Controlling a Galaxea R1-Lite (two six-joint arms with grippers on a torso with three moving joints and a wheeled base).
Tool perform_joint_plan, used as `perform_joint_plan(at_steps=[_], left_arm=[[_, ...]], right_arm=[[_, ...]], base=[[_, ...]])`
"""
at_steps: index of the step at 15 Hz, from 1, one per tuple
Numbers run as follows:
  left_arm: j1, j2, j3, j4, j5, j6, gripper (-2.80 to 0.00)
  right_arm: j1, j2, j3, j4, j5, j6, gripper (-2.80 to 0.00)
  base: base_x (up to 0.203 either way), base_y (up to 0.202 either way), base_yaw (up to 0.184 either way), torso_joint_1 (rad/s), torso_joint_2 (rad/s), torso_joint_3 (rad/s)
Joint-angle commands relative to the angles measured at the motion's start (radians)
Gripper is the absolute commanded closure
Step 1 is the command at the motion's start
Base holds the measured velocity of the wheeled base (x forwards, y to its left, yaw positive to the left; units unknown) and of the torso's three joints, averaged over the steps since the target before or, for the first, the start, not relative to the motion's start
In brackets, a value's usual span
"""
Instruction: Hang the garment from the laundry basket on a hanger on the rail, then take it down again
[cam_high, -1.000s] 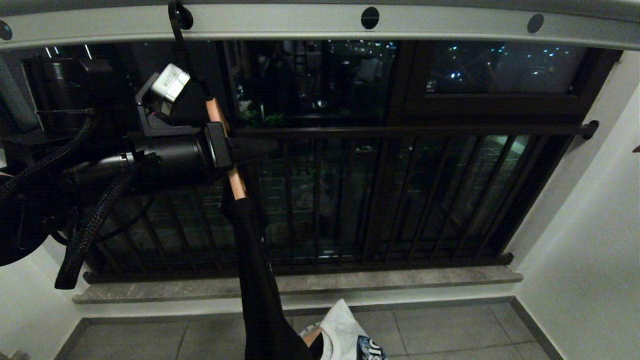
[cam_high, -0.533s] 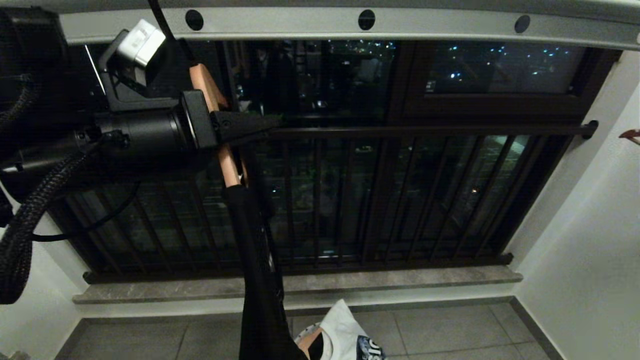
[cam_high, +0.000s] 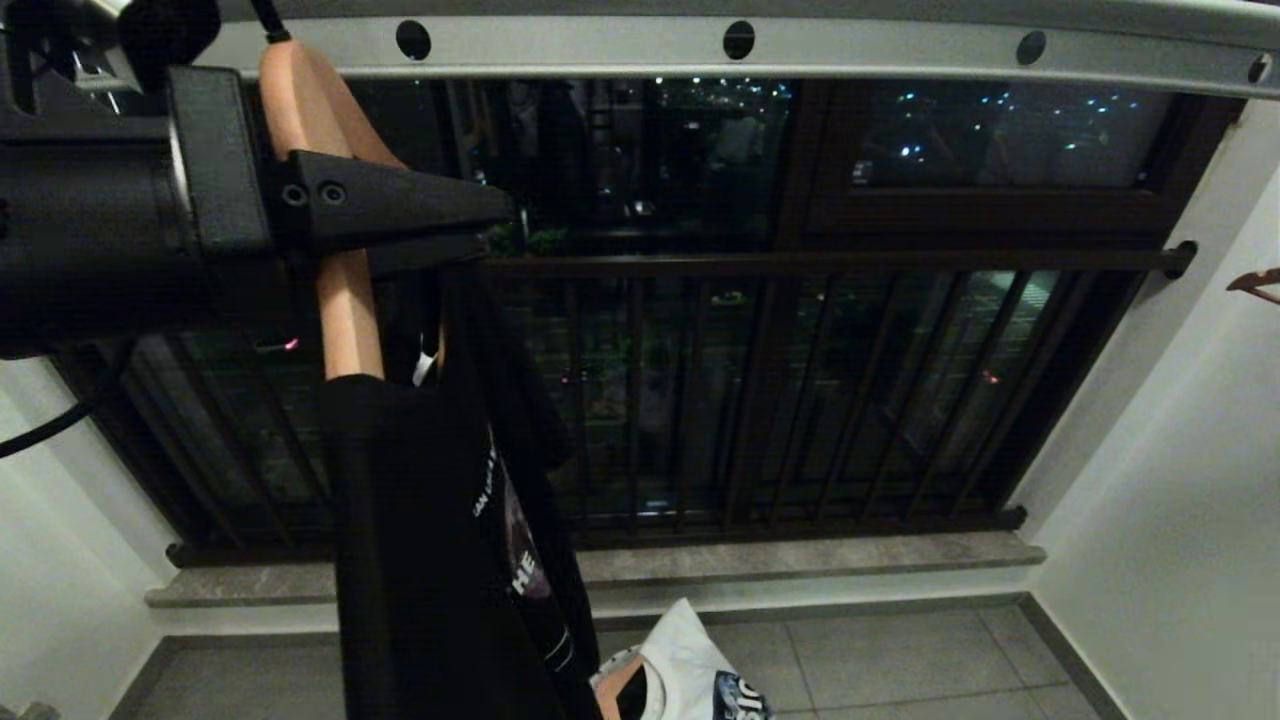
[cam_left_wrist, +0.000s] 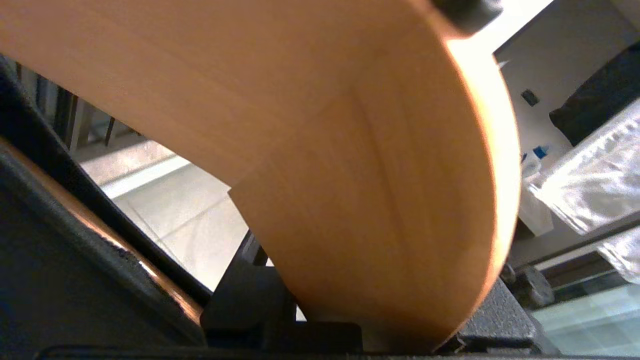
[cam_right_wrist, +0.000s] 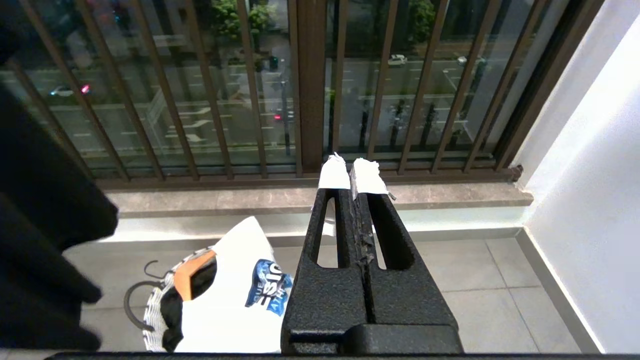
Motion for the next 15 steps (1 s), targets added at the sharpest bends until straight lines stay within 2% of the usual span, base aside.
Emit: perform_joint_plan(at_steps=[1, 4, 7, 10, 15], left_arm=[[-0.001, -0.071, -0.004, 0.054, -0.002, -0.003, 0.0], [-0.002, -0.134, 0.02, 0.152, -0.005, 0.0, 0.0], [-0.004, -0.192, 0.117, 0.161, -0.008, 0.011, 0.0], [-0.003, -0.226, 0.235, 0.154, -0.008, 0.057, 0.0], [-0.002, -0.266, 0.259, 0.157, -0.002, 0.075, 0.0]], right_arm=[[0.0, 0.001, 0.0, 0.0, 0.0, 0.0, 0.0], [0.0, 0.001, 0.0, 0.0, 0.0, 0.0, 0.0], [0.0, 0.001, 0.0, 0.0, 0.0, 0.0, 0.0], [0.0, 0.001, 0.0, 0.0, 0.0, -0.001, 0.0], [0.0, 0.001, 0.0, 0.0, 0.0, 0.0, 0.0]], base=[[0.0, 0.0, 0.0, 0.0, 0.0, 0.0], [0.0, 0.0, 0.0, 0.0, 0.0, 0.0], [0.0, 0.0, 0.0, 0.0, 0.0, 0.0], [0.0, 0.0, 0.0, 0.0, 0.0, 0.0], [0.0, 0.0, 0.0, 0.0, 0.0, 0.0]])
